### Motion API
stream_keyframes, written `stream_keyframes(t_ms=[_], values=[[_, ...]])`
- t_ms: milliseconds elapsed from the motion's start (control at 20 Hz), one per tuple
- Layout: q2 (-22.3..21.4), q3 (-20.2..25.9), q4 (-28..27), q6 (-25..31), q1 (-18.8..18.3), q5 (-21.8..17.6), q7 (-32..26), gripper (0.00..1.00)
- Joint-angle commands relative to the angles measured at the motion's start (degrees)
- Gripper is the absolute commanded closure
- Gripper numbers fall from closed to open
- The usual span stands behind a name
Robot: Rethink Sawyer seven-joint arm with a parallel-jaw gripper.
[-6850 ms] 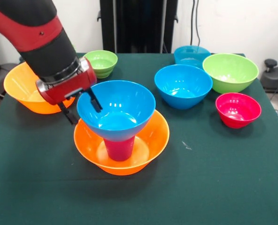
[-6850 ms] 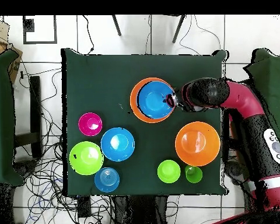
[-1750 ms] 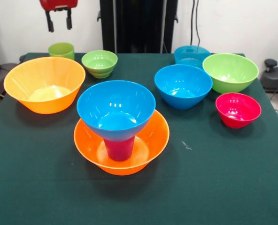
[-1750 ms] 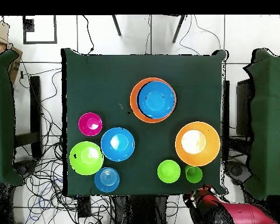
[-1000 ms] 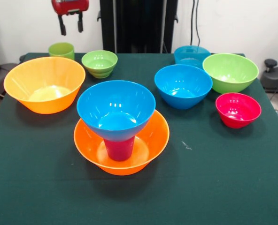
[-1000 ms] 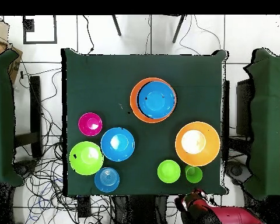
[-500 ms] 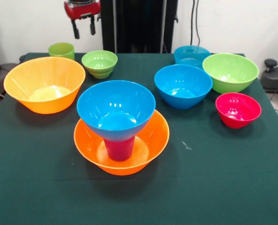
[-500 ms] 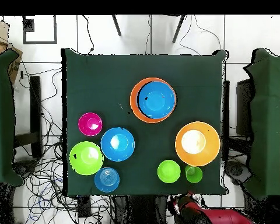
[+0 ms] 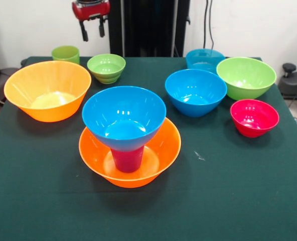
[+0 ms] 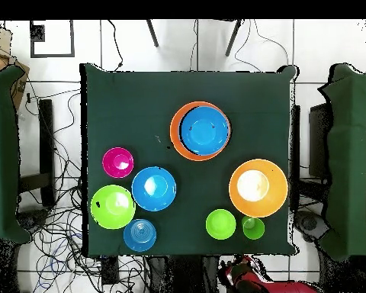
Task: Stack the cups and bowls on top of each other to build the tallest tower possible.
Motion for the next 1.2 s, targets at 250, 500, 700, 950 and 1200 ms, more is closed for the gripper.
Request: stream_keyframes(t_ms=[250, 500, 700, 950, 1200], values=[[-2.26, -1.69, -5.01, -5.72, 6.86, -3.54, 6.45, 0.0], [-1.79, -4.96, -6.41, -9.08, 9.96, -3.23, 6.9, 0.0], [-0.72, -6.0, -7.52, -10.79, 10.81, -3.03, 6.64, 0.0], [0.36, -4.97, -8.38, -10.5, 9.77, -3.79, 6.0, 0.0], [0.49, -2.84, -8.89, -9.33, 8.17, -4.59, 5.48, 0.0]])
